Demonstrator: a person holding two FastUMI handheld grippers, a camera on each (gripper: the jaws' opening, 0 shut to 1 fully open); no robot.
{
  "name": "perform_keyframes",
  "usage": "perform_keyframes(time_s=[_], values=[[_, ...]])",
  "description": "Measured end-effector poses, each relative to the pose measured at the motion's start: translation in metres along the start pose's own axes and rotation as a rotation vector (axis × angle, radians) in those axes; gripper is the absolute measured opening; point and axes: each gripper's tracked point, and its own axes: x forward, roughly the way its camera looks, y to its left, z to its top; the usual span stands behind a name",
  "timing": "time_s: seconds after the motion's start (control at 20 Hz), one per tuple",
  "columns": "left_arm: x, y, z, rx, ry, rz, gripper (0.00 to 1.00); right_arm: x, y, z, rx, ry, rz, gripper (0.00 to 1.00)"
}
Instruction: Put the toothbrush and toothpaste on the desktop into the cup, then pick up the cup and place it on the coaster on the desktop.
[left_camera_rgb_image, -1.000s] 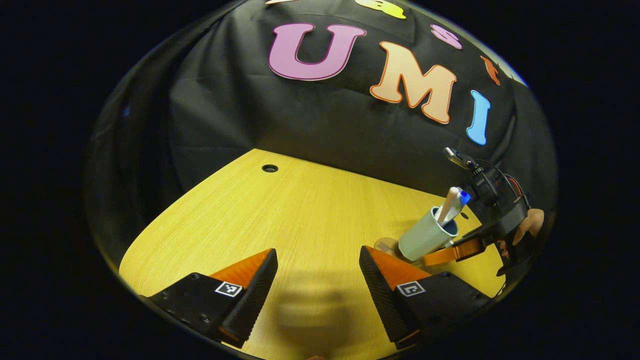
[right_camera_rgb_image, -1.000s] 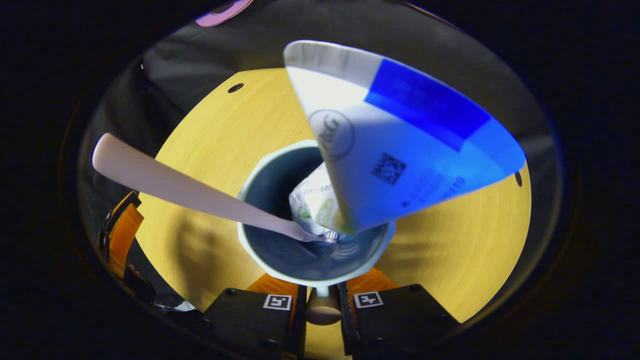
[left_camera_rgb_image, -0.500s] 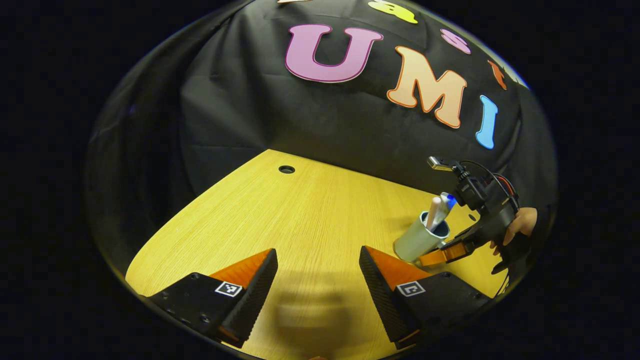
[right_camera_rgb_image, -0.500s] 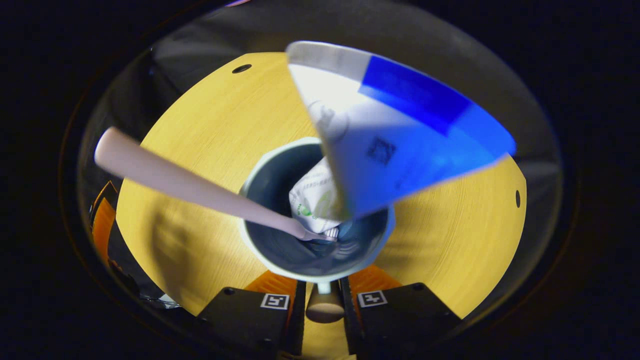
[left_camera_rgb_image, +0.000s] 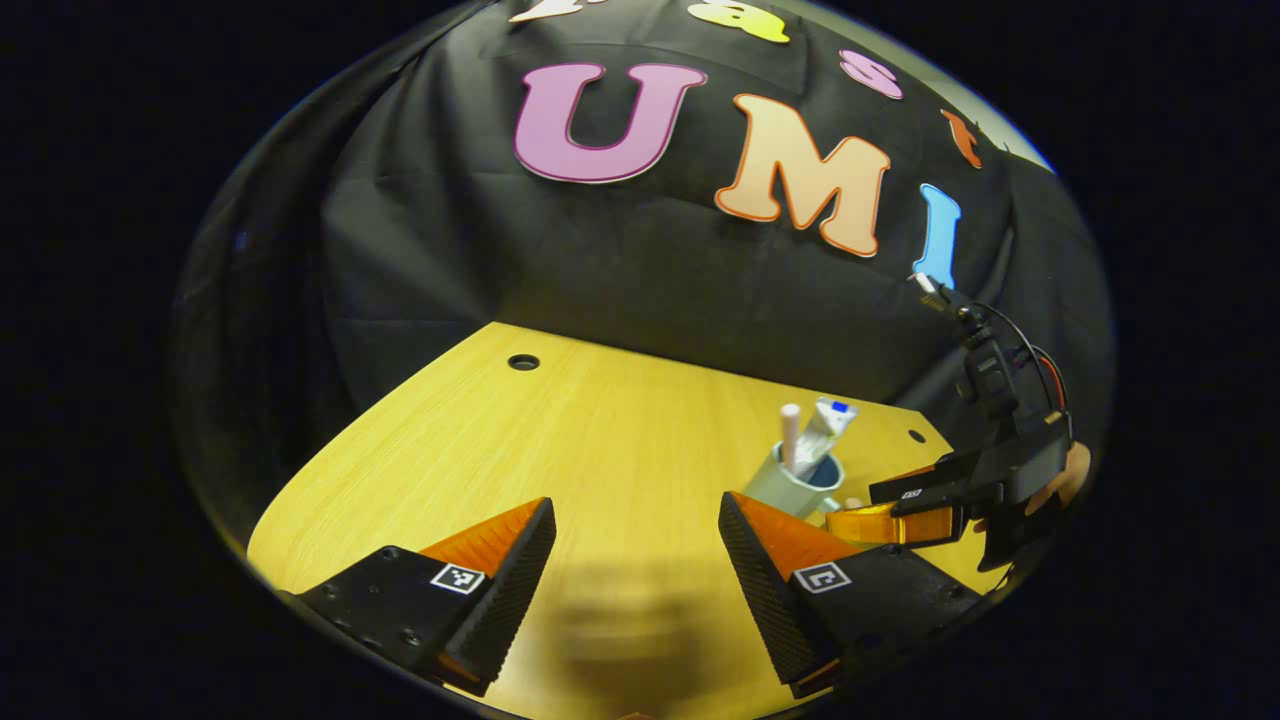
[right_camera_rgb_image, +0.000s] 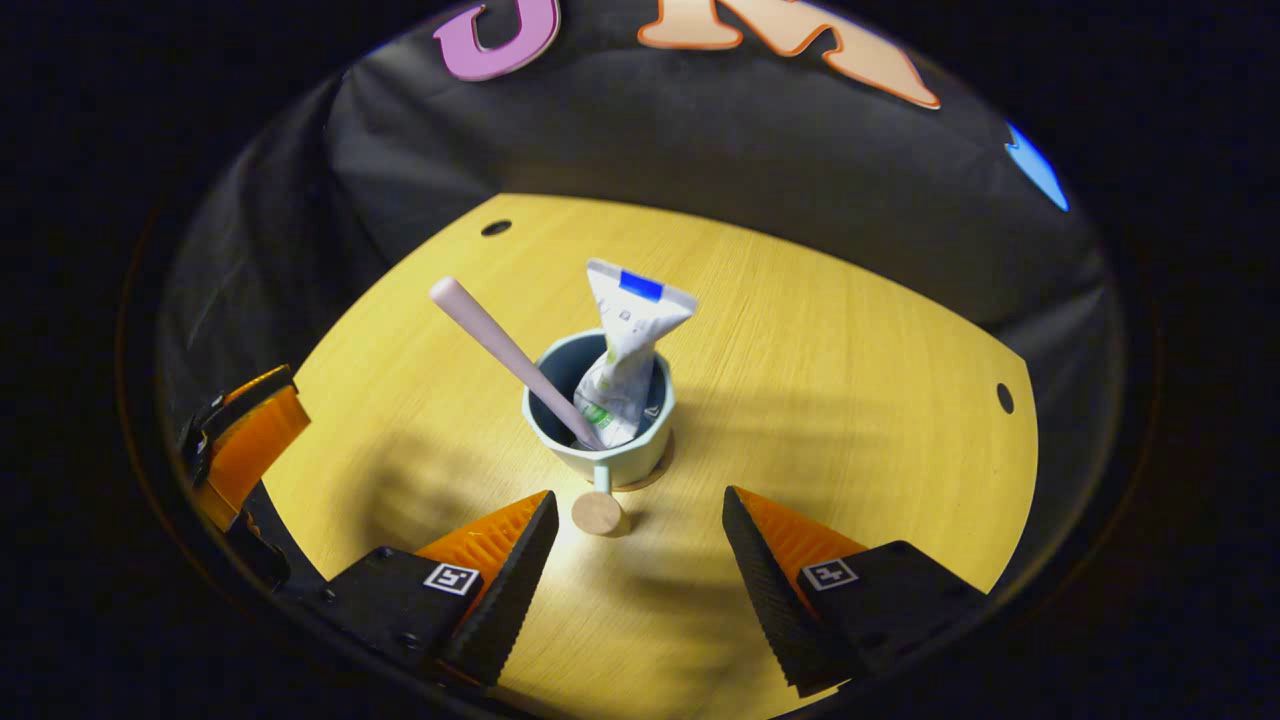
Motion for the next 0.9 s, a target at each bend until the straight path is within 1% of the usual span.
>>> perform_keyframes(time_s=[0.1, 0.2, 0.3, 0.4, 0.55, 0.65, 0.7, 0.8, 0.85, 0.9], values=[[0.000, -0.024, 0.004, 0.007, -0.002, -0.017, 0.95, -0.032, -0.013, 0.015, 0.003, -0.137, 0.002, 1.00], [-0.002, -0.052, 0.010, 0.020, -0.009, -0.041, 0.95, -0.064, -0.029, 0.029, 0.006, -0.262, -0.015, 1.00], [-0.005, -0.077, 0.019, 0.046, -0.029, -0.066, 0.95, -0.092, -0.048, 0.035, 0.035, -0.357, -0.042, 1.00], [-0.009, -0.100, 0.032, 0.074, -0.065, -0.074, 0.95, -0.121, -0.070, 0.038, 0.095, -0.439, -0.072, 1.00], [-0.020, -0.124, 0.055, 0.115, -0.142, -0.054, 0.95, -0.171, -0.112, 0.051, 0.190, -0.620, -0.151, 1.00], [-0.027, -0.140, 0.070, 0.128, -0.200, -0.058, 0.95, -0.195, -0.131, 0.057, 0.219, -0.725, -0.206, 1.00], [-0.031, -0.145, 0.077, 0.132, -0.226, -0.058, 0.95, -0.208, -0.144, 0.058, 0.231, -0.771, -0.247, 0.99], [-0.036, -0.152, 0.087, 0.122, -0.256, -0.063, 0.95, -0.226, -0.152, 0.065, 0.242, -0.819, -0.271, 0.98], [-0.037, -0.156, 0.090, 0.111, -0.256, -0.067, 0.95, -0.229, -0.151, 0.065, 0.249, -0.822, -0.267, 0.98], [-0.038, -0.157, 0.093, 0.101, -0.259, -0.072, 0.94, -0.222, -0.147, 0.063, 0.254, -0.827, -0.264, 0.99]])
